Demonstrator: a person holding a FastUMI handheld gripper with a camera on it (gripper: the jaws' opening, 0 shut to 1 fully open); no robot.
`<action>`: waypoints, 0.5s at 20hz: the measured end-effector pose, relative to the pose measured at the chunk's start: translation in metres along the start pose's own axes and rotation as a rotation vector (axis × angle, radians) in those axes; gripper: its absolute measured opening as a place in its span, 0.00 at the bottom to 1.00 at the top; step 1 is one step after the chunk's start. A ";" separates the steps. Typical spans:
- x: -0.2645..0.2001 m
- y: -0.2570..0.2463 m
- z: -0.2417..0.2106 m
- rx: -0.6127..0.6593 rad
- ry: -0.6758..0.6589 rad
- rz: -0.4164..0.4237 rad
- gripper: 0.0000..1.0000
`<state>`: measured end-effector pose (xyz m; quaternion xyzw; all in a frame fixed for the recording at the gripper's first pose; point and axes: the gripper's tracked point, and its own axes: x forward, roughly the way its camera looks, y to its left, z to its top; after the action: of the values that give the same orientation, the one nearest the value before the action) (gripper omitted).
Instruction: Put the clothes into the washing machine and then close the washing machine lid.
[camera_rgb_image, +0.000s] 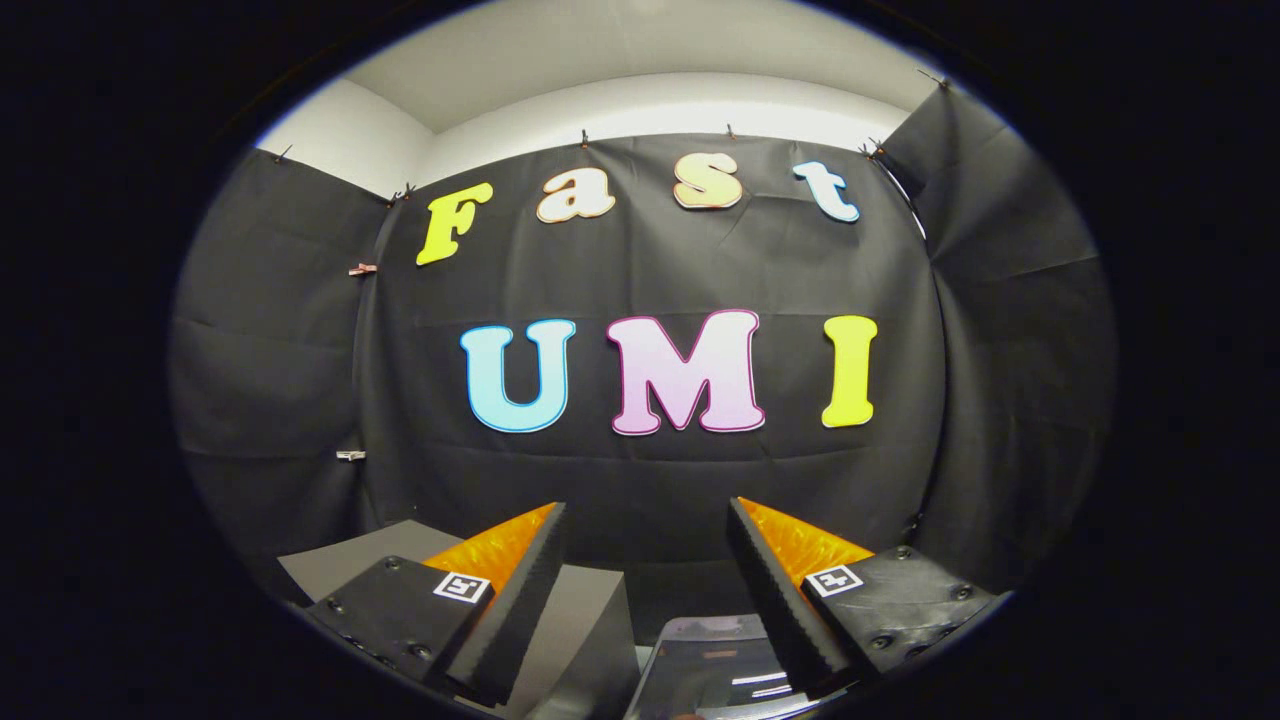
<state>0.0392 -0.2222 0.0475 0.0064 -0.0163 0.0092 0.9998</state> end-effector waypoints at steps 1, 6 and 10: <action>0.000 0.004 0.000 -0.001 0.000 0.000 0.99; 0.002 0.020 0.004 0.000 0.003 0.015 0.99; 0.007 0.019 0.006 -0.014 0.006 0.022 0.99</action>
<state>0.0455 -0.2030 0.0541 -0.0005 -0.0134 0.0199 0.9997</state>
